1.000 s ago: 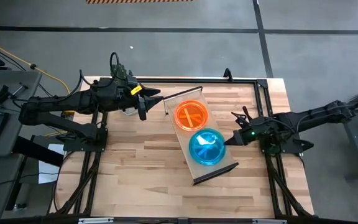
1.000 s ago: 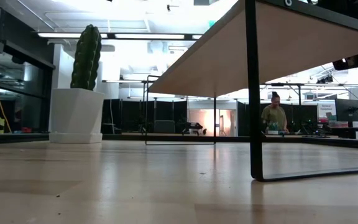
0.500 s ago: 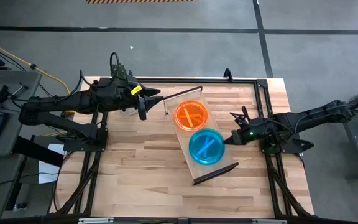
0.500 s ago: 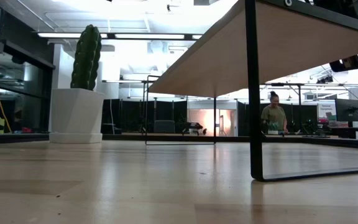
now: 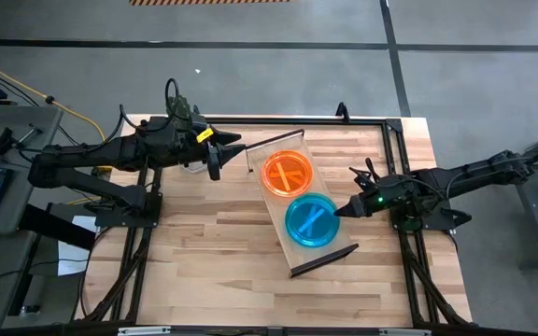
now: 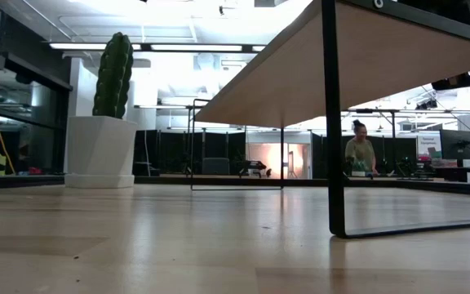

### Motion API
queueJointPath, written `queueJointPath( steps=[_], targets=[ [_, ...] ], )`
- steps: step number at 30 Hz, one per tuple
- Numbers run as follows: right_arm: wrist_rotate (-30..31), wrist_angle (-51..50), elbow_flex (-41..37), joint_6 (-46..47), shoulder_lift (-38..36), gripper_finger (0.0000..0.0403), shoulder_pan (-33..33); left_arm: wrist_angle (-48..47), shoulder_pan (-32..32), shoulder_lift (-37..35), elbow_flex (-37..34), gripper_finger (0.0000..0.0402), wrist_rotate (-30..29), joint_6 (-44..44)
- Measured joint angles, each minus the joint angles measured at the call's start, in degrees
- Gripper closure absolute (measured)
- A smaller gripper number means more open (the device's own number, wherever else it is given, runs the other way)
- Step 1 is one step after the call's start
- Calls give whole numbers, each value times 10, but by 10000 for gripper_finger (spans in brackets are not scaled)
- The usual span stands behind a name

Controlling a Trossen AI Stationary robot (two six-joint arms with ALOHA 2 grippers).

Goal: Place and stack plates onto a shelf
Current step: Stack the blue plate on top of the blue plate on the shelf

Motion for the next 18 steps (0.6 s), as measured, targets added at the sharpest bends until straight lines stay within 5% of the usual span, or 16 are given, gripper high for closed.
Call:
queueJointPath(
  steps=[18],
  targets=[
    [-3,-57,45,-26,3,251,-42,0,0,0,0,216,0,0]
  ],
)
